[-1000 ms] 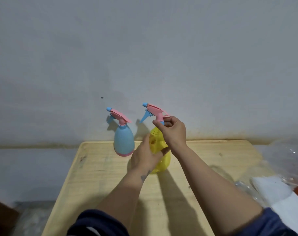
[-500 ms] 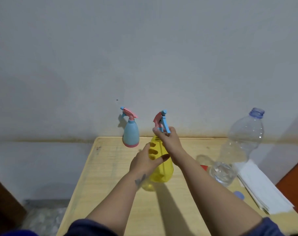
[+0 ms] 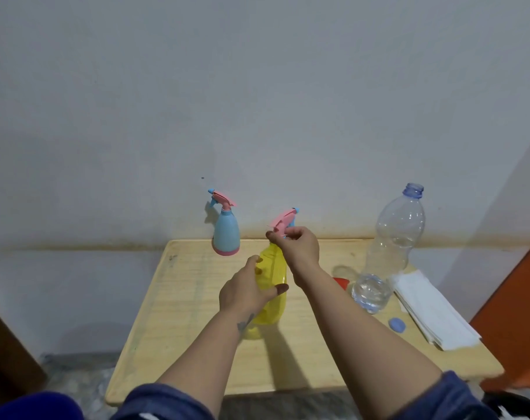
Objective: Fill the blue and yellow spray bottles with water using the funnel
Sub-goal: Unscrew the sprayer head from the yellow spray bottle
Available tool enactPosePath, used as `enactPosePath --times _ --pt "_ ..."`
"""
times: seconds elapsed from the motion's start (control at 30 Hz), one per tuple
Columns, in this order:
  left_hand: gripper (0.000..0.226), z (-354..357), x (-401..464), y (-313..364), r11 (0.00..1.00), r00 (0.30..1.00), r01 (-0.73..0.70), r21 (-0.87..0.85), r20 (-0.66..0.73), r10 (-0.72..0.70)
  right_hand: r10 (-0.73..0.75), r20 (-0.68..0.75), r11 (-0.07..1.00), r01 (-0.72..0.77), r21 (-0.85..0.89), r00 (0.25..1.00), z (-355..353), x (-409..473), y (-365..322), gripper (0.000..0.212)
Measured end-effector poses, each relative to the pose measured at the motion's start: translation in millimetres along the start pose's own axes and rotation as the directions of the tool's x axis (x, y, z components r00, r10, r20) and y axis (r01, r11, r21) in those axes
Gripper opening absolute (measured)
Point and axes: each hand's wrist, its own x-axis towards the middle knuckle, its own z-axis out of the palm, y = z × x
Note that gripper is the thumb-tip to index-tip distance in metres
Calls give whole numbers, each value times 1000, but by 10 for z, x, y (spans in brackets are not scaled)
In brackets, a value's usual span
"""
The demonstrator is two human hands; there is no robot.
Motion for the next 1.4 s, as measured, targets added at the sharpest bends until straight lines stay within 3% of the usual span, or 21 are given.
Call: enactPosePath --times 0.1,0.27,0.43,0.53,0.67,1.03,1.23,1.4 --pt "85 47 -48 -10 1000 1000 13 -26 15 -12 -45 119 998 50 -43 992 -133 2 17 24" --pt "87 171 -124 60 1000 1000 15 11 17 -15 -40 244 999 47 -23 969 -316 17 48 24" --pt "88 253 -158 130 1000 1000 11 11 -4 -11 -55 150 995 66 -72 987 -355 58 128 32" --pt "84 292 -180 59 1000 1000 21 -13 10 -21 -79 81 996 76 41 994 -406 150 24 28" --pt "84 372 -247 -106 996 996 85 -36 25 -85 -117 22 992 116 46 993 -567 417 -254 15" --pt "85 391 -199 -319 991 990 127 -45 -62 -130 136 88 967 -152 203 987 -897 737 -229 12" --pt "83 397 -124 -371 983 980 151 -104 -115 -162 182 138 983 -177 -48 974 -845 743 22 17" --pt "83 465 -44 -332 978 982 122 -169 -124 -144 302 188 921 -235 -310 935 -688 537 603 30"
